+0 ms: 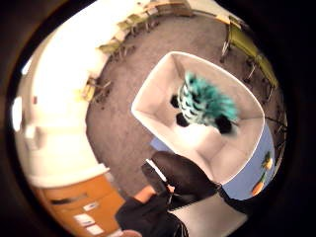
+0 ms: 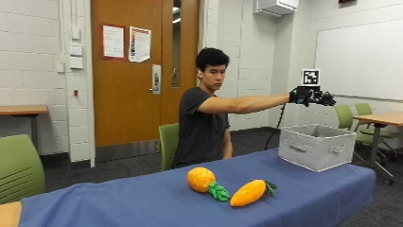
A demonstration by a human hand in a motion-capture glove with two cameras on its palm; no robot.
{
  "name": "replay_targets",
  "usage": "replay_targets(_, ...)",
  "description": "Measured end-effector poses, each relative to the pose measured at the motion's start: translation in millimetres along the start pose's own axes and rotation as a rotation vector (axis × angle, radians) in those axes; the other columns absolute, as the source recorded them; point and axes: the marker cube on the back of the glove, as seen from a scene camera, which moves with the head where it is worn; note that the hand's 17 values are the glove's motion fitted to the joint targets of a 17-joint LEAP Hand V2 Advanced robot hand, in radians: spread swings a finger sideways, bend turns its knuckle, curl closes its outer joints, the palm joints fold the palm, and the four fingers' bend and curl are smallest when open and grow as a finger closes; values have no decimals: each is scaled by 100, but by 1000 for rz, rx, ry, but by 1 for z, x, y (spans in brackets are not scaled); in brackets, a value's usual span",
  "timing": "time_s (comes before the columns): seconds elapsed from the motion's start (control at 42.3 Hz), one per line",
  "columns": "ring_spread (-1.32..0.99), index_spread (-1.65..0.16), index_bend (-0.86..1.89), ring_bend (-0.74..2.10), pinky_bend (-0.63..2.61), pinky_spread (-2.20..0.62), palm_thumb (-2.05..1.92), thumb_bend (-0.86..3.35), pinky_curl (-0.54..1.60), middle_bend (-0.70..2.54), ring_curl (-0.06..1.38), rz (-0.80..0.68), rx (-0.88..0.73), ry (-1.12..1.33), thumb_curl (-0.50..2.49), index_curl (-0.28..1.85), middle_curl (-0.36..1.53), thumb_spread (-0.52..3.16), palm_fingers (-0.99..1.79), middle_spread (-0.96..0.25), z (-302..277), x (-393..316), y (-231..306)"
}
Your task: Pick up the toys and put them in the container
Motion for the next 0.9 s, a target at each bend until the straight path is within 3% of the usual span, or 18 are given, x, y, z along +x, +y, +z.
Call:
replay_targets(0.142, -24, -29, -3, 84, 103, -26, -7, -9, 44, 59, 34, 62, 42, 89, 63, 88, 51, 95, -24, -9, 0, -16, 19)
replay_targets(0.284, -24, -23, 4, 80, 98, -23, -8, -8, 41, 55, 31, -87, 56, -32, 54, 74, 49, 96, -17, -8, -4, 49, 63)
replay_targets(0.355, -25, -22, 7, 79, 96, -22, -8, -8, 40, 53, 30, 28, 62, 72, 50, 69, 48, 96, -14, -7, -2, 94, 77)
replay_targets(0.45, -25, -20, 9, 76, 95, -22, -7, -7, 39, 51, 29, 24, 72, 132, 46, 64, 47, 97, -11, -7, -4, 149, 101)
replay_targets(0.568, -27, -20, 11, 71, 94, -21, -7, -7, 38, 48, 28, 174, 89, 158, 42, 59, 45, 96, -11, -8, -4, 215, 129)
replay_targets(0.899, -30, -21, 15, 61, 87, -21, -9, -8, 35, 41, 26, 280, 55, 161, 34, 50, 43, 91, -5, -11, 54, 356, 179)
